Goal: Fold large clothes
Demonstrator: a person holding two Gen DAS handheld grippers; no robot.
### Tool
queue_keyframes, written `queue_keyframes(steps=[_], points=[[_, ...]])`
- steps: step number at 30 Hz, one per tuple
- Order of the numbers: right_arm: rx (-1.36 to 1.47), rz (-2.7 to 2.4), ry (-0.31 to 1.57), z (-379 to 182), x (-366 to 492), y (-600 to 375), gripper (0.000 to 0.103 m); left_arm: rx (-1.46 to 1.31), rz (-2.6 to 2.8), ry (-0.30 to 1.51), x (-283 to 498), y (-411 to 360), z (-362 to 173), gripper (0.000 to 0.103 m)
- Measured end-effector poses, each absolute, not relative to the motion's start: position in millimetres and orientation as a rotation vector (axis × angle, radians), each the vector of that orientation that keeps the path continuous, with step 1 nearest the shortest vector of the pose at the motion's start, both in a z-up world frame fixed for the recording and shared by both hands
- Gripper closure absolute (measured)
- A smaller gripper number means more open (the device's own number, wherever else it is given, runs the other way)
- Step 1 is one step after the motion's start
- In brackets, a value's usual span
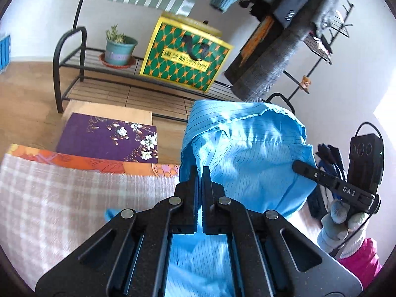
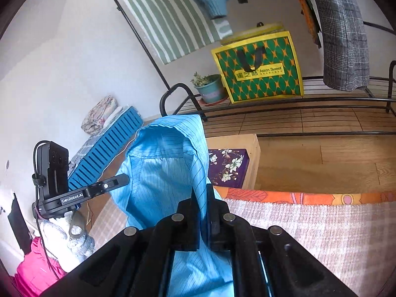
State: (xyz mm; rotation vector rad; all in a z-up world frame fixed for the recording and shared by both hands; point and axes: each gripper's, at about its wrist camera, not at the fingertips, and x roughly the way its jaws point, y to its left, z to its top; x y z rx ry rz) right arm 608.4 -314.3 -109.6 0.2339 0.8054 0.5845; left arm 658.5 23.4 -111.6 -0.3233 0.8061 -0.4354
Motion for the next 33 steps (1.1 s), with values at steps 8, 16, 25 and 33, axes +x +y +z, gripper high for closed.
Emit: queue_keyframes(steps=[8,16,25,33], points=[[0.227,0.597,0.794,-57,489,-312,0.102,-0.315,-0.454,0.776,542,37,-66,0.103],[0.129,0.603,0.827,-50,363,-306,0.103,-0.305,-0.472,0.795,420,43,-71,0.103],[0.020,0.591,0.916,-113,257,-305,0.103,-0.241,-0.455,0.904,313,35,-149,0.103],[-0.007,0.577,1.015,-158,217,-315,0.097,-0.115,-0.460,1.052,266,18,-199,0.103]])
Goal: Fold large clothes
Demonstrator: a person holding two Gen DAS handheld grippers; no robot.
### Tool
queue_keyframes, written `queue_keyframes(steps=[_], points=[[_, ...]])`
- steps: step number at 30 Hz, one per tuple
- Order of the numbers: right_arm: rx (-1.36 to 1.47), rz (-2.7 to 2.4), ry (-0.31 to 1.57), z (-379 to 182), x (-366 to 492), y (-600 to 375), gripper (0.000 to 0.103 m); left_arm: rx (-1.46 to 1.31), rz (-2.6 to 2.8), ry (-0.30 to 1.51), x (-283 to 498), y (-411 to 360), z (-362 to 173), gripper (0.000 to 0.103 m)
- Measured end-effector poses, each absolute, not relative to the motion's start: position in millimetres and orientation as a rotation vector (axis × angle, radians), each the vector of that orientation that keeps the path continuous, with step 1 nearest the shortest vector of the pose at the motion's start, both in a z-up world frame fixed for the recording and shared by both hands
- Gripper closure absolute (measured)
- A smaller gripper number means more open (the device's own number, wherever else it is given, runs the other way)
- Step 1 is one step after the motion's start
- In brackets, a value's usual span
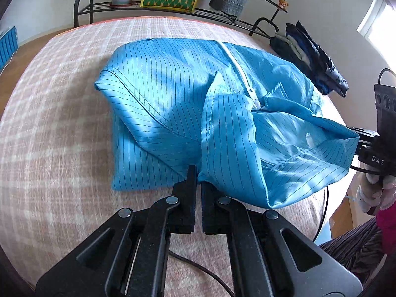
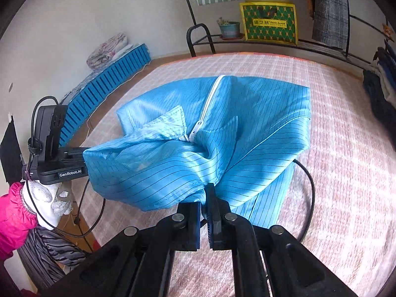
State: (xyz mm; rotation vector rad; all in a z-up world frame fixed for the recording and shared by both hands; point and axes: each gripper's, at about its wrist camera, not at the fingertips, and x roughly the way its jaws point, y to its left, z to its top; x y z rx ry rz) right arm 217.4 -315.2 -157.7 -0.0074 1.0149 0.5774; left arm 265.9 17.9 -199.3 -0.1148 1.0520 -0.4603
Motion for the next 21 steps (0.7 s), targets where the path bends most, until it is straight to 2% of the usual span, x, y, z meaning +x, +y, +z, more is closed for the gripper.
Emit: queue_keyframes(steps=[1,3,4,6,8,11,14,17,18,20,21], points=[[-0.014,0.574,1.011,-155,212,-318,0.093,-0.103,-0.463,1.046,260,20,-195,0.103],[-0.028,0.564,0.985,-141,199,-323,0.075,-0.109,-0.456,1.029,246,29,-182,0.100],[-0.019,0.568,0.968,-132,192,-327,0.072,-0.127,-0.462,1.016,239,35,-173,0.100],[0.016,0.583,0.930,-111,176,-338,0.071,-0.143,-0.469,0.984,225,46,-152,0.095],[0.037,0.601,0.877,-88,153,-348,0.071,-0.152,-0.470,0.943,206,58,-128,0.073],[0.060,0.626,0.799,-51,117,-363,0.068,-0.167,-0.471,0.873,178,75,-89,0.072],[0.061,0.626,0.723,-16,84,-378,0.059,-0.242,-0.482,0.837,157,96,-48,0.071],[0.075,0.622,0.673,15,61,-391,0.058,-0.291,-0.481,0.793,143,110,-5,0.071],[0.068,0.625,0.659,23,54,-392,0.055,-0.280,-0.472,0.767,137,112,10,0.068],[0.063,0.618,0.631,36,49,-396,0.049,-0.262,-0.462,0.726,133,114,35,0.044],[0.072,0.616,0.619,41,49,-398,0.044,-0.282,-0.479,0.712,133,115,43,0.039]])
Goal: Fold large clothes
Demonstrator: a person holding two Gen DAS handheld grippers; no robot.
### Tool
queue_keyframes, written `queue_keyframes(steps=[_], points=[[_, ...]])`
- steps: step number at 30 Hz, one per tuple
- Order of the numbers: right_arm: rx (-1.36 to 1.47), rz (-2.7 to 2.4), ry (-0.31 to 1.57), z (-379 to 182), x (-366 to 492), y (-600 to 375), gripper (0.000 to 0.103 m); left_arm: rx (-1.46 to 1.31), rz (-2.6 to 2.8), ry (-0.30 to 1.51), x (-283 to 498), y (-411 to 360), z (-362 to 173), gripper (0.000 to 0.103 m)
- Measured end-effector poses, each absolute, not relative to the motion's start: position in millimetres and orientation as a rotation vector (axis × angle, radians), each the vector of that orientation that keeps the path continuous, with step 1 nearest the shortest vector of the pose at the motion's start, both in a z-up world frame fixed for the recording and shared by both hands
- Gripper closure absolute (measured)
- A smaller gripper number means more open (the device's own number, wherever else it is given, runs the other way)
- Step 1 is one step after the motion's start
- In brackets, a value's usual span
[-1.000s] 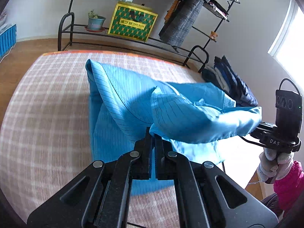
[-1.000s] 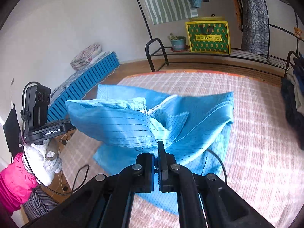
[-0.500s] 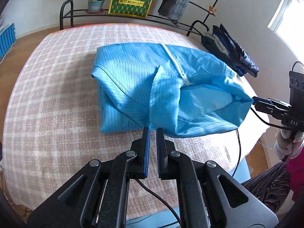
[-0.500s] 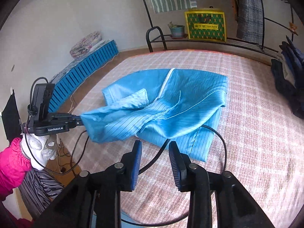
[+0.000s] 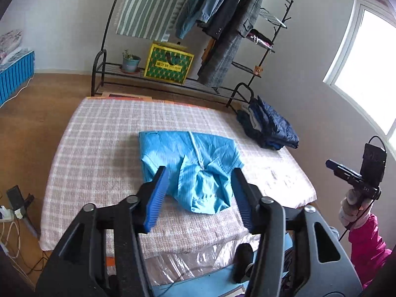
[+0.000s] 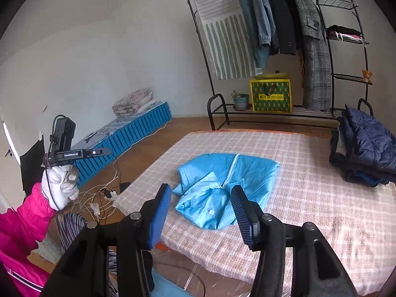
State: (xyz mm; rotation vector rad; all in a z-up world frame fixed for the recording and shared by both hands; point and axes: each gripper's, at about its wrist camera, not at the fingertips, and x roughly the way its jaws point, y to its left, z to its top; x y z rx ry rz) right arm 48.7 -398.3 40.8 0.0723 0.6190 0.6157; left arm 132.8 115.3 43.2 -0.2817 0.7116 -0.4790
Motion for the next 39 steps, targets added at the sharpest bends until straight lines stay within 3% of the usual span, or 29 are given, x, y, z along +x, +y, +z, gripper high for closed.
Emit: queue_keyframes(steps=[5,10,13,20,21,23,24,25,26,28,29,30,37,39], points=[[0.109,0.597,0.608,31,74,-398,0.035,-0.314,-0.463,0.711,161,115,35,0.036],[0.189,0.547,0.719,-26,130,-397,0.035,-0.437,-0.394,0.860,232,118,-44,0.036],[0.233,0.502,0.798,-70,174,-399,0.030,-0.508,-0.340,0.973,279,122,-95,0.036],[0.402,0.419,0.951,-159,255,-421,0.030,-0.636,-0.307,1.109,358,125,-174,0.036],[0.447,0.417,0.964,-168,262,-425,0.029,-0.645,-0.317,1.118,364,123,-181,0.040],[0.521,0.421,0.985,-182,277,-431,0.030,-0.631,-0.345,1.144,372,115,-192,0.070],[0.548,0.427,0.985,-187,284,-432,0.031,-0.618,-0.348,1.159,375,111,-198,0.077],[0.572,0.430,0.980,-191,289,-434,0.032,-0.604,-0.348,1.170,377,108,-203,0.092],[0.597,0.439,0.981,-196,294,-434,0.037,-0.593,-0.347,1.173,377,106,-207,0.099],[0.648,0.486,0.999,-206,302,-432,0.059,-0.562,-0.345,1.156,374,102,-207,0.101],[0.658,0.516,1.020,-210,306,-428,0.086,-0.539,-0.345,1.144,371,101,-204,0.101],[0.646,0.533,1.046,-212,306,-423,0.100,-0.513,-0.340,1.135,365,100,-201,0.101],[0.401,0.543,1.132,-217,289,-397,0.102,-0.328,-0.282,1.176,349,91,-215,0.098],[0.410,0.566,1.153,-217,292,-398,0.092,-0.337,-0.275,1.188,348,93,-215,0.097]])
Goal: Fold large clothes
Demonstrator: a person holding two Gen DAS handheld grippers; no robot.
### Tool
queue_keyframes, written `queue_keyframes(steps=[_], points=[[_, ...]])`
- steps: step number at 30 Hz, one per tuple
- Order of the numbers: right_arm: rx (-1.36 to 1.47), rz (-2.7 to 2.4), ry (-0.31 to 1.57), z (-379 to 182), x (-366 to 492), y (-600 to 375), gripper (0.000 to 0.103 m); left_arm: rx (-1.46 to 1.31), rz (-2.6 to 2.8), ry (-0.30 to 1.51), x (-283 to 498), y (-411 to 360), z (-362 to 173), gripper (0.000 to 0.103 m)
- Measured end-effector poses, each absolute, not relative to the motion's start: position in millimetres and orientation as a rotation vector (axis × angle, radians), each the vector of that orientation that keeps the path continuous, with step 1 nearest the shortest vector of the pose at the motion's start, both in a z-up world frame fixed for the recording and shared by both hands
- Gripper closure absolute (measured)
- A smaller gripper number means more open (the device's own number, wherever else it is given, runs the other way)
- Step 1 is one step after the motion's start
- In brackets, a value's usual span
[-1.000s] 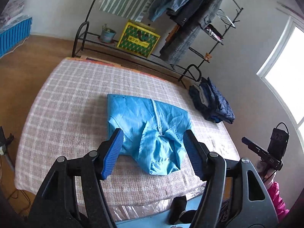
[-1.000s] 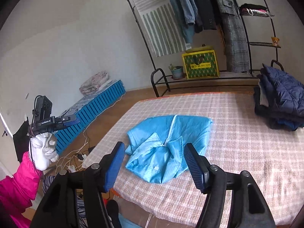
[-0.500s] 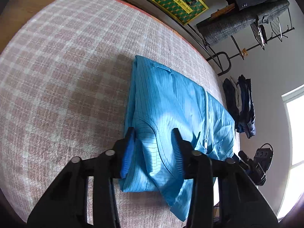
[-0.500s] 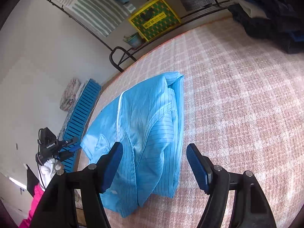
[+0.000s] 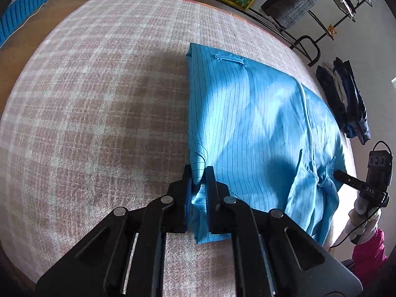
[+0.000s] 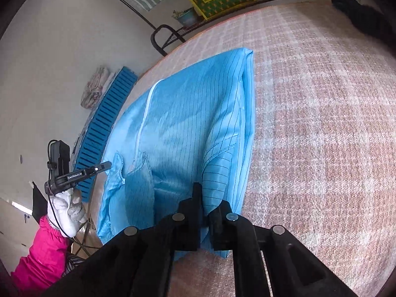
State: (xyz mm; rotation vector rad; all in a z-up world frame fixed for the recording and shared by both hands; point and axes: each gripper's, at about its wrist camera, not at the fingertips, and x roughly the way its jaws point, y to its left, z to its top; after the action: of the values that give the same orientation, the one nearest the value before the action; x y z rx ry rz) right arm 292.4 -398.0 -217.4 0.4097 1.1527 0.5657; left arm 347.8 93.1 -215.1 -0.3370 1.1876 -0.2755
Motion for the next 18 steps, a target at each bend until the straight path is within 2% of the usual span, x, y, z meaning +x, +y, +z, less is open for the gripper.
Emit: queue_keyframes(steps=[1,2,3,5,9,14,16,17,18], points=[[0.416,0.581,1.150,-213,294,-401,0.087,-0.328,-0.269,1.176,346,95,-210,0.097],[0.428,0.595,1.127,-207,295,-406,0.071,-0.311,-0.257,1.157,344,96,-203,0.097],[0.439,0.600,1.095,-198,297,-411,0.060,-0.294,-0.242,1.131,341,97,-195,0.097],[0.472,0.593,1.033,-185,304,-424,0.052,-0.289,-0.225,1.062,335,98,-177,0.097],[0.623,0.564,0.986,-183,335,-445,0.053,-0.269,-0.256,0.991,336,85,-155,0.097],[0.710,0.567,1.045,-211,373,-435,0.053,-0.254,-0.303,0.993,344,70,-156,0.097],[0.719,0.596,1.088,-223,384,-424,0.058,-0.241,-0.311,1.027,353,65,-170,0.097],[0.733,0.623,1.100,-230,386,-419,0.066,-0.231,-0.307,1.053,356,63,-179,0.097],[0.751,0.661,1.113,-234,389,-414,0.068,-0.224,-0.308,1.080,358,60,-190,0.097]])
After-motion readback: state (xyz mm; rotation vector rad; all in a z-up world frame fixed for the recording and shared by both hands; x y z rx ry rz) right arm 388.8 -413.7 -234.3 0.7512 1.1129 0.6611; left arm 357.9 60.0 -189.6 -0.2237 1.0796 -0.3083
